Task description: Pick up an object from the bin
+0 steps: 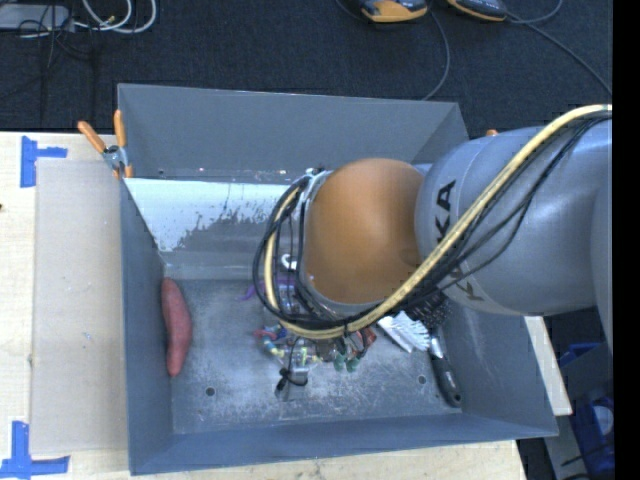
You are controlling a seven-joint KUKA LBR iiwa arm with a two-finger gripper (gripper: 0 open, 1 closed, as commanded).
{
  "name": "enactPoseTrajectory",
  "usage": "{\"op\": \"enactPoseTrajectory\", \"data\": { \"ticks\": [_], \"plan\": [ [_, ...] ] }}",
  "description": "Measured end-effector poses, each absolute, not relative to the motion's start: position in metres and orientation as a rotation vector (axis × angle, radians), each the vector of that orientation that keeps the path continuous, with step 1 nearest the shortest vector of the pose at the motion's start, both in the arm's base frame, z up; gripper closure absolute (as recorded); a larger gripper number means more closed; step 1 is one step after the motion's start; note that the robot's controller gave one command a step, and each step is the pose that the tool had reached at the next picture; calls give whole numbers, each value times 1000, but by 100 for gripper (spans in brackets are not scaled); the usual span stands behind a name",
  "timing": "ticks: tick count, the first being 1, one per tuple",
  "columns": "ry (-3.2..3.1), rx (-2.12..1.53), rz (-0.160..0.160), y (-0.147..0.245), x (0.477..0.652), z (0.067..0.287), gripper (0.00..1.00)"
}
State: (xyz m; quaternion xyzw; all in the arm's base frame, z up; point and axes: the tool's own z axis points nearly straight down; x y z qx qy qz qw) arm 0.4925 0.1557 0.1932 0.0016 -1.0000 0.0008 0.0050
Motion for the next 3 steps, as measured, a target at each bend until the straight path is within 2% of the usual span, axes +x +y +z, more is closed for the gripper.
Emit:
{"op": "enactPoseTrajectory", "data": {
  "ticks": [1, 2, 3],
  "plan": [
    [-3139, -1, 1, 155, 494, 197, 0],
    [-3132, -26, 2, 150, 495, 217, 0],
    [-3136, -55, 1, 157, 504, 238, 0]
  ]
}}
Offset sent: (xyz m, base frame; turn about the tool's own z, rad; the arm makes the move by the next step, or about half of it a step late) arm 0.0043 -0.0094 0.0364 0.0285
